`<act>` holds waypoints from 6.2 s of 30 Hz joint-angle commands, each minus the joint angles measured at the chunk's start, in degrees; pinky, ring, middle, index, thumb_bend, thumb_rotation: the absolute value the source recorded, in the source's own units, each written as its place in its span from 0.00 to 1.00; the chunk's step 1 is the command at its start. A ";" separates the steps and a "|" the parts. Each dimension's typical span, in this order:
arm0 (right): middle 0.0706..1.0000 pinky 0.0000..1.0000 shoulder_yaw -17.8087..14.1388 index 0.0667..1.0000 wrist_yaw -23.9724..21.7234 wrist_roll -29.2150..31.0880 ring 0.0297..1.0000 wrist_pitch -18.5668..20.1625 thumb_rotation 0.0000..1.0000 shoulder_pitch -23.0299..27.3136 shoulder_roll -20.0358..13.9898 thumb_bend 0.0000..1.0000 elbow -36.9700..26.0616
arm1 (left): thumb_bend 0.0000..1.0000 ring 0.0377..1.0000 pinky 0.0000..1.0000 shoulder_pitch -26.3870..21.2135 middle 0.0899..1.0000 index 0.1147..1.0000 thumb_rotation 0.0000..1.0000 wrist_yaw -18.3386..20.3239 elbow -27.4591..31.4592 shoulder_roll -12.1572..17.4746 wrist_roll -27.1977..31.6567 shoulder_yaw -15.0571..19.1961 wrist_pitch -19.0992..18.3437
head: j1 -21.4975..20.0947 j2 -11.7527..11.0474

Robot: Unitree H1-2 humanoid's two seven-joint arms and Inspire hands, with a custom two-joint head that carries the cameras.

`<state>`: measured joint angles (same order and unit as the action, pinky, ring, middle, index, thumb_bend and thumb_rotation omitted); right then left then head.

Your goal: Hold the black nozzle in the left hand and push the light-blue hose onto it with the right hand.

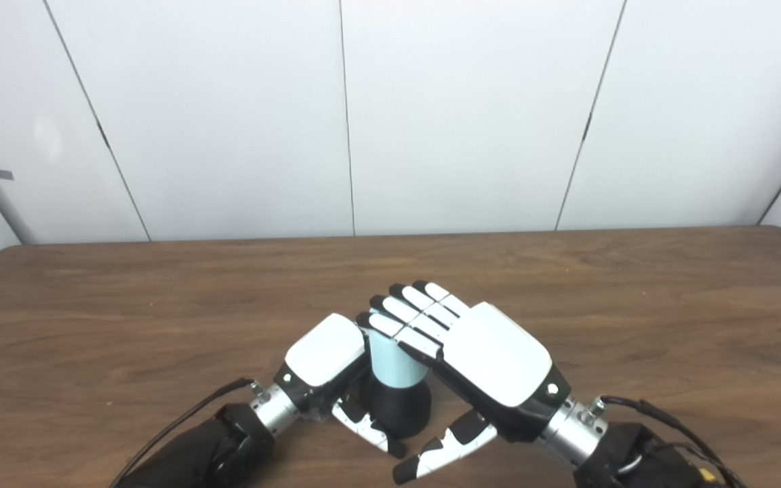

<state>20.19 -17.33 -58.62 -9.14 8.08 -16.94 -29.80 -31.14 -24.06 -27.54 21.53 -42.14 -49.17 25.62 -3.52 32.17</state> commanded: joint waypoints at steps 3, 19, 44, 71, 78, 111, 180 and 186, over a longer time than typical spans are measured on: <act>0.93 0.95 1.65 0.88 -5.20 -0.44 0.95 -0.02 0.82 -1.90 -1.82 0.90 3.22 | 0.52 0.22 0.19 14.11 0.42 0.42 0.00 0.95 -6.50 -6.31 1.80 -6.41 1.28 | -0.01 0.06; 0.93 0.96 2.09 0.88 -4.38 -1.82 0.95 -0.65 0.82 -2.21 -2.08 0.89 3.54 | 0.52 0.21 0.18 14.07 0.42 0.42 0.00 0.98 -6.78 -6.43 1.97 -6.33 1.29 | 0.03 0.09; 0.94 0.98 2.56 0.90 -1.98 -5.67 0.96 -1.29 0.82 -2.16 -2.89 0.89 4.54 | 0.51 0.29 0.24 13.58 0.36 0.47 0.00 -0.36 -7.66 -6.43 1.39 -7.29 1.29 | 0.02 0.03; 0.91 0.93 2.92 0.86 -2.23 -3.15 0.93 -0.89 0.79 -2.48 -2.91 0.91 5.57 | 0.51 0.28 0.23 13.66 0.36 0.47 0.00 -0.21 -7.37 -6.27 2.26 -7.33 1.29 | -0.03 -0.01; 0.92 0.96 3.04 0.87 -1.99 -3.40 0.94 -0.89 0.79 -2.54 -2.95 0.91 5.61 | 0.52 0.31 0.26 13.76 0.37 0.46 0.00 -0.26 -7.05 -6.19 2.13 -7.26 1.29 | 0.03 0.02; 0.92 0.96 3.18 0.88 -1.85 -4.27 0.94 -0.78 0.80 -3.27 -3.05 0.90 5.48 | 0.52 0.22 0.18 13.78 0.41 0.42 0.00 -0.43 -6.75 -6.07 2.91 -7.42 1.30 | 0.05 0.04; 0.91 0.93 2.20 0.86 -0.70 -0.69 0.93 0.36 0.78 -3.44 -2.10 0.90 4.36 | 0.51 0.27 0.23 13.56 0.35 0.47 0.00 -0.15 -7.55 -6.27 2.67 -7.37 1.30 | -0.04 -0.28; 0.91 0.93 2.42 0.85 -0.83 -1.14 0.93 0.49 0.77 -3.87 -2.21 0.90 4.96 | 0.51 0.30 0.25 13.65 0.37 0.47 0.00 -0.39 -7.44 -6.19 2.15 -7.30 1.29 | -0.05 -0.18</act>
<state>21.17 -12.07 -58.17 -9.17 7.06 -16.93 -27.98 -31.04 -24.23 -27.51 21.57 -41.97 -49.13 25.65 -3.52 31.90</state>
